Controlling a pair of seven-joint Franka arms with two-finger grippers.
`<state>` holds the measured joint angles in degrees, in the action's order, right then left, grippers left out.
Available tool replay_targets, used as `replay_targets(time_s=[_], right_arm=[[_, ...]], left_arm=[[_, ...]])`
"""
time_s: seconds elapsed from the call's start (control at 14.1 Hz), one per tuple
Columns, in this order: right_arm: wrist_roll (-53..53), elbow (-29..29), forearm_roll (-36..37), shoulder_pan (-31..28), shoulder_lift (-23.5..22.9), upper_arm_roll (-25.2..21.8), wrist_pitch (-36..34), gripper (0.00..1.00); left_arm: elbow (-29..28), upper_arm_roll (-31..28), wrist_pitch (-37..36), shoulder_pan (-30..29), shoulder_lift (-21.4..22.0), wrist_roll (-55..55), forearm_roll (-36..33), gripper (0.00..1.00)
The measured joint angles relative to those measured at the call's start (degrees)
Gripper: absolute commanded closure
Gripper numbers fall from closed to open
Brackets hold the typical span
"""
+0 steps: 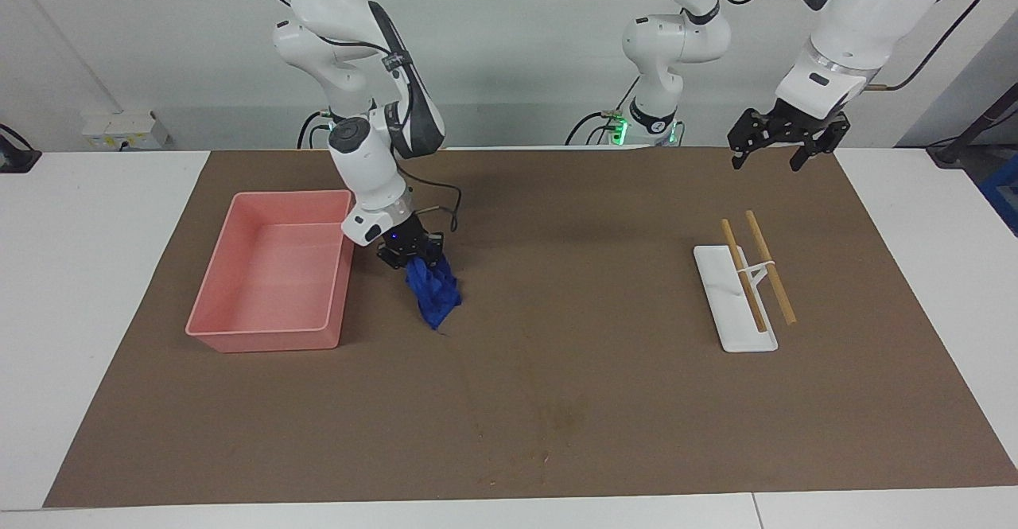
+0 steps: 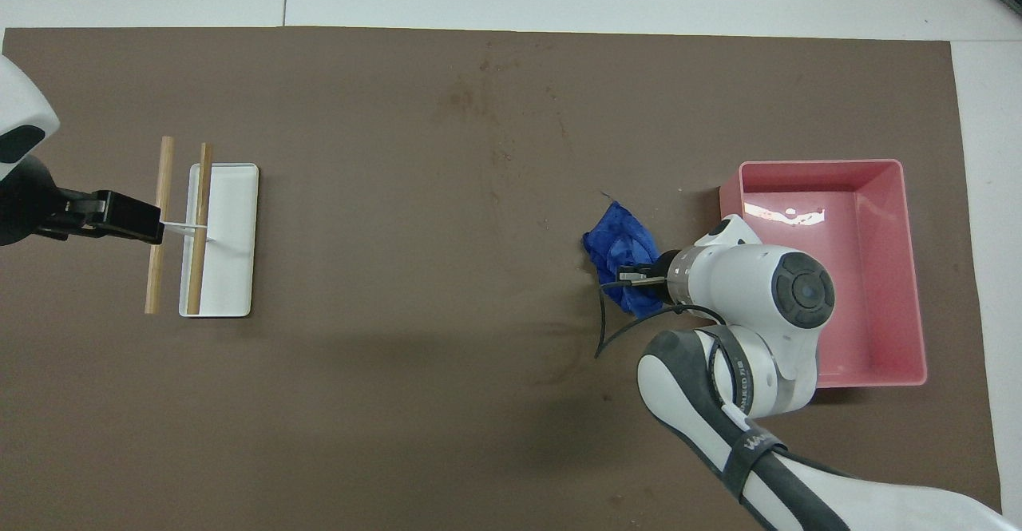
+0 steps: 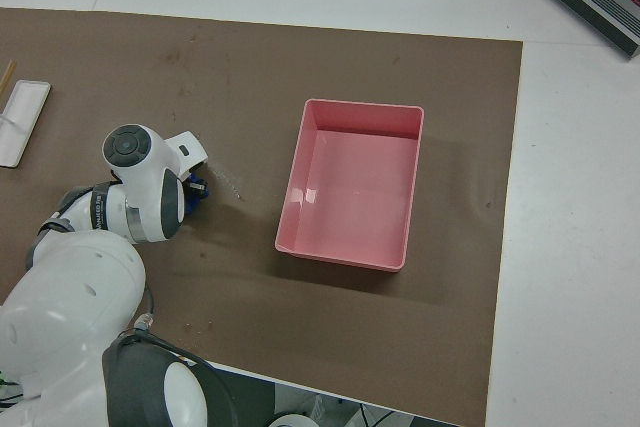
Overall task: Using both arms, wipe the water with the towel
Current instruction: 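Carry the blue cloth with the right gripper over the pink bin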
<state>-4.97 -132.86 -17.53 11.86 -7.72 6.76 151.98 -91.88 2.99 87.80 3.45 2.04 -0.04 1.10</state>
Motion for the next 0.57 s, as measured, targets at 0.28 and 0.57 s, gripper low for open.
replay_targets(time_s=[0.28,0.57], right_arm=[[0.0,2.41,0.0,-2.42,-1.92,-0.01,0.1,1.0],[-0.08,4.22,0.0,-2.67,-3.52,0.01,1.62,1.0]], left_arm=[[0.0,0.0,-0.02,0.0,0.0,0.0,0.02,0.0],[0.0,-0.01,-0.12,-0.05,0.0,0.0,0.03,0.0]])
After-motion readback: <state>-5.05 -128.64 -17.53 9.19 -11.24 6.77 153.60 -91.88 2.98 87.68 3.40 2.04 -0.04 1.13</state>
